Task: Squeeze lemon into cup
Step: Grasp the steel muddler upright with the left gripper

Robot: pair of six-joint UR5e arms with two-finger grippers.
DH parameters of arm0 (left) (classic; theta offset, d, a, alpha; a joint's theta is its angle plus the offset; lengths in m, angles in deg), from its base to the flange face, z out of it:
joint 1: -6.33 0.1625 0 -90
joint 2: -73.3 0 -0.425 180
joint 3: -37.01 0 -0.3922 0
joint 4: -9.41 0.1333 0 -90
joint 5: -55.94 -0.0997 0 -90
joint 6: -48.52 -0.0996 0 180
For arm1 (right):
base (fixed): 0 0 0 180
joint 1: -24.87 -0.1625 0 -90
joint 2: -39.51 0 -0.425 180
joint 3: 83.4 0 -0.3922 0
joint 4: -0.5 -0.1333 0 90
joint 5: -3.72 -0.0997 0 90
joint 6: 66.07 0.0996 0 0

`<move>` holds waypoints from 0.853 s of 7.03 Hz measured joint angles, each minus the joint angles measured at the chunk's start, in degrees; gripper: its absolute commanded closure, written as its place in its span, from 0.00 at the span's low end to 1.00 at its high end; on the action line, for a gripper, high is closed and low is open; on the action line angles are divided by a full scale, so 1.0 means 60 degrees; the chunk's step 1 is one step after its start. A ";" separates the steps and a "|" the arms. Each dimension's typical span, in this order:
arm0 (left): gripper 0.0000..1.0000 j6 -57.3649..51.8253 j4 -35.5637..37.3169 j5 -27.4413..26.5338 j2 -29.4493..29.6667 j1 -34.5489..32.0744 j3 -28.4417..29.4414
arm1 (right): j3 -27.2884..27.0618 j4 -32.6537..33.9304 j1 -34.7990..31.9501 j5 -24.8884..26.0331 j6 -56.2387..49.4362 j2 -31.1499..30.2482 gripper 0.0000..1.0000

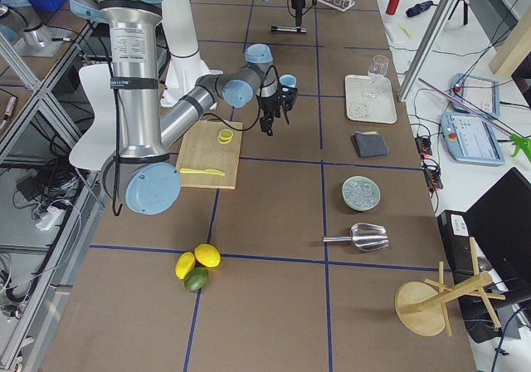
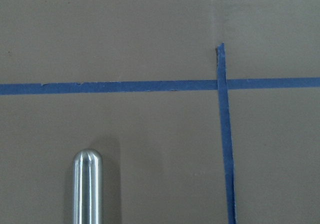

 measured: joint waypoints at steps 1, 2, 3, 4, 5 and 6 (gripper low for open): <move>0.12 -0.0426 -0.0011 -0.0082 -0.0001 0.0004 0.0253 | -0.0017 -0.0002 -0.0005 0.0000 0.0027 -0.0002 0.00; 0.19 -0.0704 -0.0017 -0.0106 -0.0026 0.0004 0.0417 | -0.0034 -0.0002 -0.0005 0.0004 0.0068 0.0005 0.00; 0.26 -0.0813 -0.0020 -0.0106 -0.0024 0.0002 0.0533 | -0.0041 -0.0003 -0.0005 0.0007 0.0093 0.0009 0.00; 0.30 -0.0845 -0.0020 -0.0103 -0.0003 0.0002 0.0622 | -0.0044 -0.0003 -0.0005 0.0008 0.0102 0.0008 0.00; 0.31 -0.0853 -0.0021 -0.0105 0.0007 0.0003 0.0703 | -0.0044 -0.0003 -0.0005 0.0008 0.0106 0.0004 0.00; 0.32 -0.0859 -0.0021 -0.0111 0.0006 0.0003 0.0780 | -0.0030 -0.0003 -0.0004 0.0008 0.0107 -0.0003 0.00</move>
